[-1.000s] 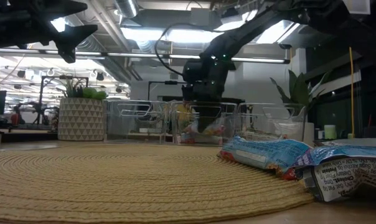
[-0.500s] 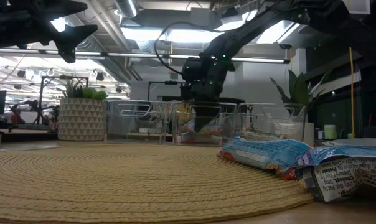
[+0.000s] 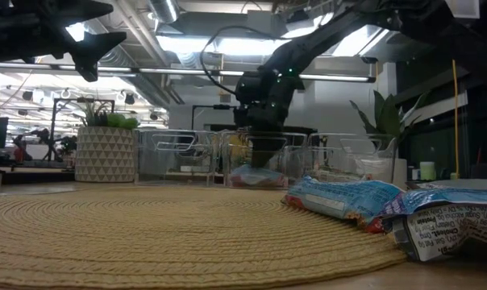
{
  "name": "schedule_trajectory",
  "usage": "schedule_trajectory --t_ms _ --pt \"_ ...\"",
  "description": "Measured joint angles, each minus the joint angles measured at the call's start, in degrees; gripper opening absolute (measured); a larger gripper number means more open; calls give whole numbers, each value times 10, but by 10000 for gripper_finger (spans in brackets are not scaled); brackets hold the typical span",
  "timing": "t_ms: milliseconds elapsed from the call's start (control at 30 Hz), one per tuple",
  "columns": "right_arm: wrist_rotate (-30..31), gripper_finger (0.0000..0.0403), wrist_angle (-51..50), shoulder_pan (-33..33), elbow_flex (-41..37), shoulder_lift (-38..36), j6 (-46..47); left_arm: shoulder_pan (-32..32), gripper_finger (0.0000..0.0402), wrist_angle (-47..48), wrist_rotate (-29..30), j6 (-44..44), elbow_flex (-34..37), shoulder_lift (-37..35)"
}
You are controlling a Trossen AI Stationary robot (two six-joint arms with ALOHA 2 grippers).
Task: Pick and place Granola Bars by type
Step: Put the red granola bar into the middle transparent bin, then put the red granola bar into the right transparent bin
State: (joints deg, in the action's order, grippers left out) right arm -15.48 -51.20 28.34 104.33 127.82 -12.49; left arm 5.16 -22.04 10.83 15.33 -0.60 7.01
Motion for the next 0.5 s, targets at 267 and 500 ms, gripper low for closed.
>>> schedule_trajectory --t_ms 267,500 --pt "40 160 -8 -1 18 -26 0 0 226 0 0 0 0 0" --pt "88 160 -10 -10 18 -79 9 0 226 0 -2 0 0 0"
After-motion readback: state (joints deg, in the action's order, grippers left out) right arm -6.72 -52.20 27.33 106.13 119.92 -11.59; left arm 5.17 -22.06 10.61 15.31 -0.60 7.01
